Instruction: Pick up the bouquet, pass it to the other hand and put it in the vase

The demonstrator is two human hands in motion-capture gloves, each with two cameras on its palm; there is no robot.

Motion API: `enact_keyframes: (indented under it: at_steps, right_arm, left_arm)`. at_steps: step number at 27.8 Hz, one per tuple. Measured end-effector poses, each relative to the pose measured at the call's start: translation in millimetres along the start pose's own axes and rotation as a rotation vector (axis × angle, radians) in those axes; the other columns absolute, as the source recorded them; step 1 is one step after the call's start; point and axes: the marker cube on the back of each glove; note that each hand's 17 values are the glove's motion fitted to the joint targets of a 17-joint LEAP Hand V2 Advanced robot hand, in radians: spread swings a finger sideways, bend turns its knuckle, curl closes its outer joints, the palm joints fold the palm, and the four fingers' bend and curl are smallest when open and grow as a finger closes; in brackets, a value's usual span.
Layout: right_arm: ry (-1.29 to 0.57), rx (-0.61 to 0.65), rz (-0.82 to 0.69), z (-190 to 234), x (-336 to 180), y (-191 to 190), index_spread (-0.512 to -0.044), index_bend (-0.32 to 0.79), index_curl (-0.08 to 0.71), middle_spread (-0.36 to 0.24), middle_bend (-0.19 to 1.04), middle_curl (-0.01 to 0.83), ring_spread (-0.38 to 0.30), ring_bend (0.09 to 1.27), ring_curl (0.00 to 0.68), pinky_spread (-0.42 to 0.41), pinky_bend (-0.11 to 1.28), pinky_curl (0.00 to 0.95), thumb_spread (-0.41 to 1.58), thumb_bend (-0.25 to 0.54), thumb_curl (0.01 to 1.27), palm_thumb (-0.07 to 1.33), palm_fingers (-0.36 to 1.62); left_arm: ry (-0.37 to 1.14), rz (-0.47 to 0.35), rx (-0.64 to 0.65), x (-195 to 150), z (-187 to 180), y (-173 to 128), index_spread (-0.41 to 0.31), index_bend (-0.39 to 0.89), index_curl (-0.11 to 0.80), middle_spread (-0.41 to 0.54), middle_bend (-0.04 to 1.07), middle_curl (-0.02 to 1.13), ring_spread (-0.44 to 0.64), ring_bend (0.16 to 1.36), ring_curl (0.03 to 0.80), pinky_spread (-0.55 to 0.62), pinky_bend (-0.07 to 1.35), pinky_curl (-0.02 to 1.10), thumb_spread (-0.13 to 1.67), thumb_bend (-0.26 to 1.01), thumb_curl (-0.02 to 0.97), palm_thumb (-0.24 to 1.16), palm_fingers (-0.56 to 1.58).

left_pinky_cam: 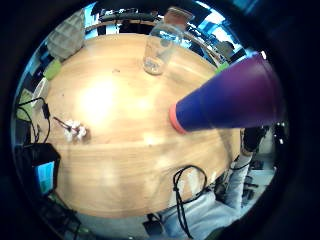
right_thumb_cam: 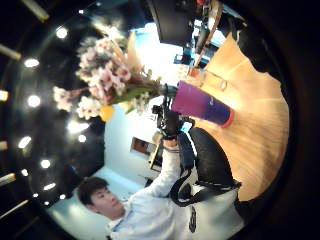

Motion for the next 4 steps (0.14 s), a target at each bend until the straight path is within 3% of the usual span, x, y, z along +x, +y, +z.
enact_keyframes:
  at_steps: [2, 4]
  right_arm:
    - [0.062, -0.017, -0.011, 2.4, 1.7, -2.1, -0.228, 0.08, 0.325, -0.072, 0.35, 0.436, -0.137, 0.41, 0.381, 0.143, 0.32, 0.349, 1.08, -0.019, 0.37, 0.69, 0.76]
    - [0.125, -0.032, -0.056, 3.0, 4.8, -4.7, -0.237, 0.05, 0.308, -0.072, 0.34, 0.434, -0.131, 0.39, 0.379, 0.164, 0.34, 0.357, 1.07, -0.019, 0.37, 0.69, 0.68]
  left_arm:
    - [-0.052, -0.083, -0.019, -17.3, 20.3, 1.9, 0.053, 0.01, 0.249, 0.203, 0.19, 0.34, 0.24, 0.64, 0.347, 0.29, 0.53, 0.36, 0.75, -0.05, 0.475, 0.33, -0.26]
    - [-0.075, -0.099, -0.020, -23.4, 30.3, 2.9, 0.067, 0.01, 0.222, 0.237, 0.18, 0.32, 0.29, 0.63, 0.329, 0.34, 0.51, 0.34, 0.76, -0.05, 0.460, 0.32, -0.24]
